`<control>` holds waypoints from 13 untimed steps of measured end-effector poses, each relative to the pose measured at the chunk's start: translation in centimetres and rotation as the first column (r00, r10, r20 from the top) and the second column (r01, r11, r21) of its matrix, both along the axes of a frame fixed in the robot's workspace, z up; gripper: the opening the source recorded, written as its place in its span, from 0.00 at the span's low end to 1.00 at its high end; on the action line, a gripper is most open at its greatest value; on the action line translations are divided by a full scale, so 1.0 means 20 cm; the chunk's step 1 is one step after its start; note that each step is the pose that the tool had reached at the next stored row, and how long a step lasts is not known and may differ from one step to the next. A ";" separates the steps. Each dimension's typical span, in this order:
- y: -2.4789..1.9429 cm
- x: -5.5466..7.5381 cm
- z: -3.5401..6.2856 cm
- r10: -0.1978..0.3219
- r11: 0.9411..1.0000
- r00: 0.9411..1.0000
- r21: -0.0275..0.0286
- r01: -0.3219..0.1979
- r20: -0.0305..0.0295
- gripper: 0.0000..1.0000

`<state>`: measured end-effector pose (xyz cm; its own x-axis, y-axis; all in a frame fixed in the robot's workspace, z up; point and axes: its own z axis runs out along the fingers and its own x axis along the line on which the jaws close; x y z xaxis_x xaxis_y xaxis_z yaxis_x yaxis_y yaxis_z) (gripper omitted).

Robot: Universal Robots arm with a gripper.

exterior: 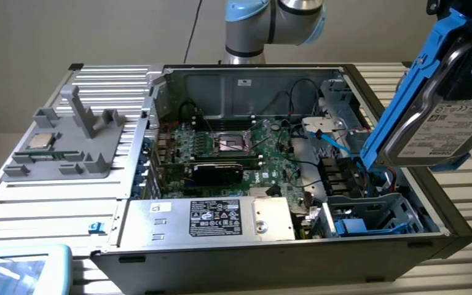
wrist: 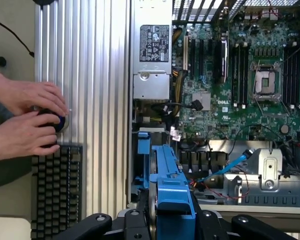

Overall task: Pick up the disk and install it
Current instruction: 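Insert the disk into the insertion slot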

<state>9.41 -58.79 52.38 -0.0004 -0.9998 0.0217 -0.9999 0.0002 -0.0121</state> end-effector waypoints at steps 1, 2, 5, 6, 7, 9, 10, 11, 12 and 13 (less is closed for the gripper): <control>-0.002 0.00 -0.008 0.000 1.000 1.000 0.000 0.000 0.000 0.37; -0.003 0.00 -0.017 -0.001 1.000 1.000 0.000 0.001 0.000 0.37; -0.008 0.00 -0.044 -0.002 1.000 1.000 0.000 0.002 0.000 0.37; -0.009 0.00 -0.053 -0.002 1.000 1.000 0.000 0.002 0.000 0.37; -0.010 0.00 -0.062 -0.003 1.000 1.000 0.000 0.003 0.000 0.37; -0.014 0.00 -0.081 -0.005 1.000 1.000 0.000 0.005 0.000 0.37; -0.015 0.00 -0.090 -0.006 1.000 1.000 0.000 0.006 0.000 0.37; -0.017 0.00 -0.099 -0.007 1.000 1.000 0.000 0.007 0.000 0.37; -0.018 0.00 -0.108 -0.008 1.000 1.000 0.000 0.008 0.000 0.37; -0.019 0.00 -0.117 -0.009 1.000 1.000 0.000 0.009 0.000 0.37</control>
